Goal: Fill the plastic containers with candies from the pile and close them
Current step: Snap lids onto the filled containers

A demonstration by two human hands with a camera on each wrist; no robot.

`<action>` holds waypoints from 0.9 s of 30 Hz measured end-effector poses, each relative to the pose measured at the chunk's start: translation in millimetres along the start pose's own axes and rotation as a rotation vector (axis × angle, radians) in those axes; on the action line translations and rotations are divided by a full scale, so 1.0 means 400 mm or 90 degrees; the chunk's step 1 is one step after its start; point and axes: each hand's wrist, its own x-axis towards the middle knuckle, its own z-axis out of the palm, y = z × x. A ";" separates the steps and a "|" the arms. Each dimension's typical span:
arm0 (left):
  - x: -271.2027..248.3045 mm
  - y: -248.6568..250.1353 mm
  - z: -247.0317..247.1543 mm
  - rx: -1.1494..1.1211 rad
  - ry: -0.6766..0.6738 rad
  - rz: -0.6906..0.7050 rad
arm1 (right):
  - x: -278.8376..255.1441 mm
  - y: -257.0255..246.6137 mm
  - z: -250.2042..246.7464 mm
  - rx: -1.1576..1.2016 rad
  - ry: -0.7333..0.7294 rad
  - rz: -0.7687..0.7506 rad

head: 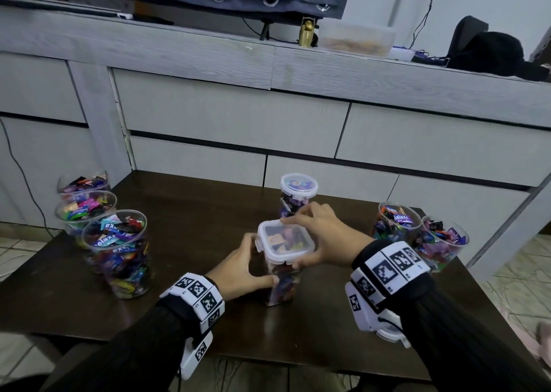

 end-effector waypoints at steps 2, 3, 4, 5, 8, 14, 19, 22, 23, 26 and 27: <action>-0.007 0.001 -0.002 0.019 0.008 -0.008 | -0.010 0.002 -0.015 0.034 -0.027 0.008; -0.008 0.006 0.001 0.024 0.016 -0.009 | -0.013 -0.002 -0.018 0.063 -0.038 0.006; -0.007 0.013 0.007 0.024 0.024 -0.007 | -0.015 -0.011 -0.016 0.097 -0.042 0.005; -0.004 0.021 0.016 0.024 0.030 0.000 | -0.016 -0.026 -0.010 0.126 -0.040 0.009; 0.009 0.038 0.042 0.027 0.030 0.033 | -0.015 -0.073 0.035 0.098 0.009 0.033; 0.006 0.035 0.051 -0.025 -0.035 0.069 | -0.024 -0.091 0.060 0.010 0.071 0.031; 0.007 0.032 0.053 -0.044 -0.009 0.049 | -0.054 -0.109 0.045 -0.147 0.050 0.040; 0.010 0.029 0.065 -0.035 0.006 0.037 | -0.074 -0.121 0.052 -0.239 0.081 0.044; 0.013 0.028 0.068 -0.022 -0.003 0.038 | -0.081 -0.121 0.055 -0.246 0.093 0.048; 0.025 0.025 0.067 0.130 -0.050 0.004 | -0.096 -0.107 0.059 -0.265 0.097 0.086; 0.029 0.022 0.064 0.207 -0.053 -0.027 | -0.097 -0.096 0.057 -0.276 0.096 0.106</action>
